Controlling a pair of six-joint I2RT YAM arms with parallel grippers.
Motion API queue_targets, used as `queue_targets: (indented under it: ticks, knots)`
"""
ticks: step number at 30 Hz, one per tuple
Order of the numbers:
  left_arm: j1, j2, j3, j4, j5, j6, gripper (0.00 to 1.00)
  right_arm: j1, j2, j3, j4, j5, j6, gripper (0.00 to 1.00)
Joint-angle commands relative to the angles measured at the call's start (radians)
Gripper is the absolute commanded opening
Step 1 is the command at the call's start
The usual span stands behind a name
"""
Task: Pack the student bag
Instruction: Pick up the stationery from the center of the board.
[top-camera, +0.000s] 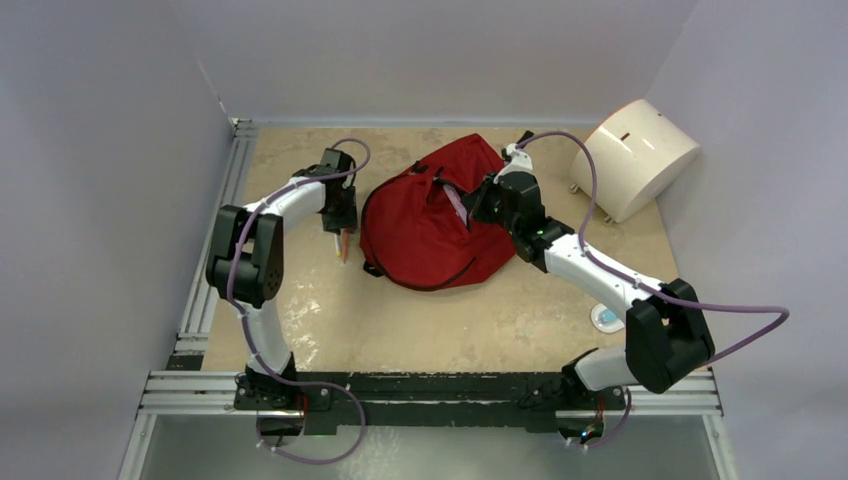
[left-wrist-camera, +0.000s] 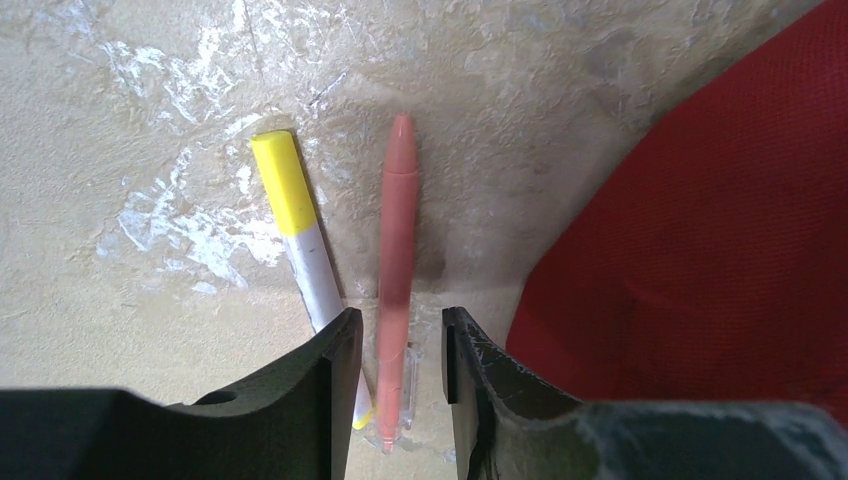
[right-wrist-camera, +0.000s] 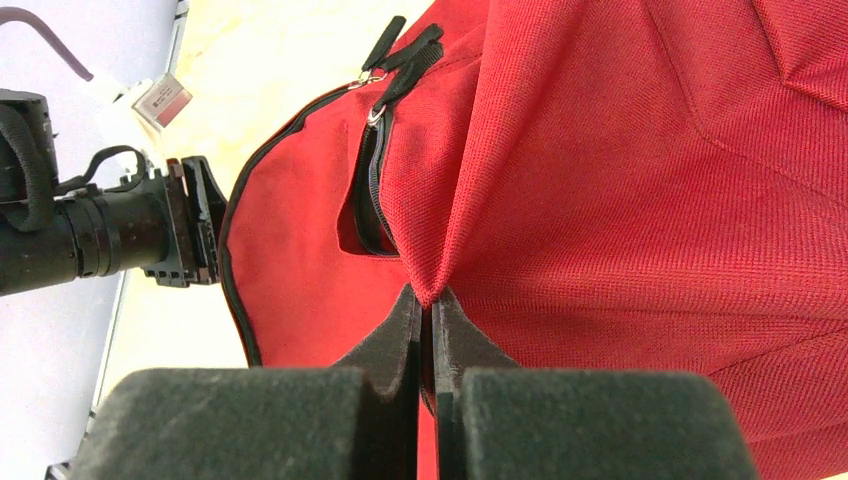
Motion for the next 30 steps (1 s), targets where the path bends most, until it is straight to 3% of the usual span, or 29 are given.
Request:
queue_targets:
  ticks: [1, 9, 20, 30]
  knots:
    - [-0.001, 0.022, 0.049, -0.004, -0.004, 0.029, 0.34, 0.008, -0.015, 0.012, 0.069, -0.018, 0.007, 0.00]
    - [-0.003, 0.058, 0.059, -0.014, 0.003, 0.039, 0.30, 0.008, -0.022, 0.002, 0.075, -0.021, 0.022, 0.00]
    - [-0.008, 0.056, 0.059, -0.026, 0.005, 0.034, 0.11, 0.008, -0.021, 0.007, 0.072, -0.024, 0.017, 0.00]
    - [-0.016, -0.109, 0.121, -0.084, -0.013, 0.026, 0.08, 0.008, -0.026, 0.007, 0.072, -0.015, 0.016, 0.00]
